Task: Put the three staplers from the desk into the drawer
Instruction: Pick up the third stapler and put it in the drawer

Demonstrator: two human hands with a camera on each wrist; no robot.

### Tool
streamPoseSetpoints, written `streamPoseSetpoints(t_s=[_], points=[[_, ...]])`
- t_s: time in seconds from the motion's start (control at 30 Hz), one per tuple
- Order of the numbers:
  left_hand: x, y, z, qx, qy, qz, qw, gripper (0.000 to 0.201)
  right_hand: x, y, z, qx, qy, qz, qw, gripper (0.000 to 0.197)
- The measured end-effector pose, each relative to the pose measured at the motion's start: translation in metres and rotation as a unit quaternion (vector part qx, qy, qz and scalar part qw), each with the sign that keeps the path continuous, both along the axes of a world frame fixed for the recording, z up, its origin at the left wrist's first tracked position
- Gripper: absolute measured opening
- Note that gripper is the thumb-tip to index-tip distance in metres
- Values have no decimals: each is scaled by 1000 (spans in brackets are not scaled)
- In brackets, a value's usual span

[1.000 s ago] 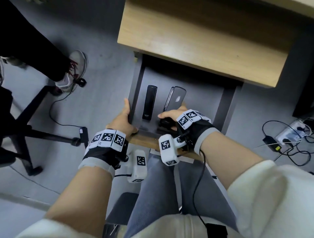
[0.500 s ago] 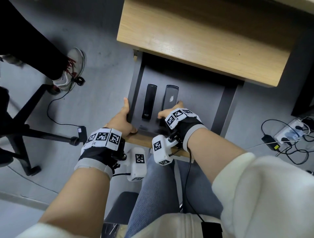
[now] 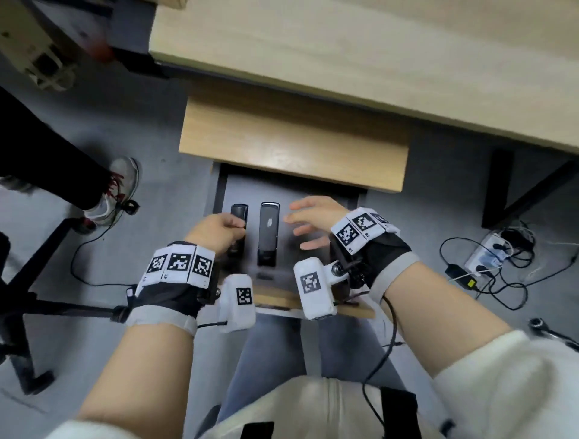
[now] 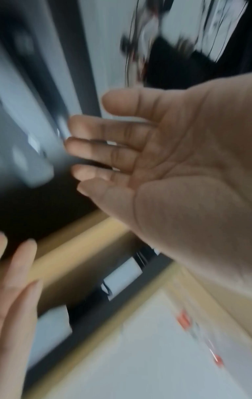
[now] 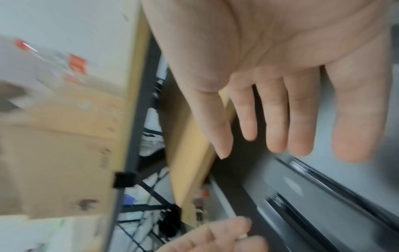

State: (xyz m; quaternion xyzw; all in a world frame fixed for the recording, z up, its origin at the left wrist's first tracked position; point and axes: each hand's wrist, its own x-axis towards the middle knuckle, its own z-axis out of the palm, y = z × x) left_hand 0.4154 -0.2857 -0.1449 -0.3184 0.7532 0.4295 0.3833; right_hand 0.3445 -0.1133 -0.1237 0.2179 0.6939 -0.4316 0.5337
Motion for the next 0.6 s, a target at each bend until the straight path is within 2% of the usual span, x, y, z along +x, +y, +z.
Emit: streamPoseSetpoints(t_s=[0.03, 0.1, 0.17, 0.23, 0.33, 0.43, 0.5, 0.6], points=[[-17, 13, 17, 30, 42, -6, 999, 14, -10, 14, 18, -21, 15, 3, 1000, 18], [-53, 44, 51, 88, 114, -5, 990, 11, -32, 44, 51, -49, 59, -2, 997, 8], [-91, 78, 80, 112, 188, -7, 976, 15, -56, 79, 81, -59, 103, -15, 993, 4], [-129, 114, 100, 131, 269, 25, 954, 20, -83, 120, 103, -64, 147, -39, 986, 4], [-187, 172, 113, 136, 331, 42, 933, 37, -131, 187, 124, -55, 200, -92, 974, 5], [-248, 231, 106, 68, 305, -7, 950, 71, -188, 253, 128, -34, 234, -147, 961, 10], [-280, 268, 98, -22, 229, -59, 971, 89, -225, 291, 128, -14, 252, -174, 952, 15], [-310, 315, 96, -127, 132, -81, 980, 106, -278, 339, 125, -1, 260, -247, 934, 22]])
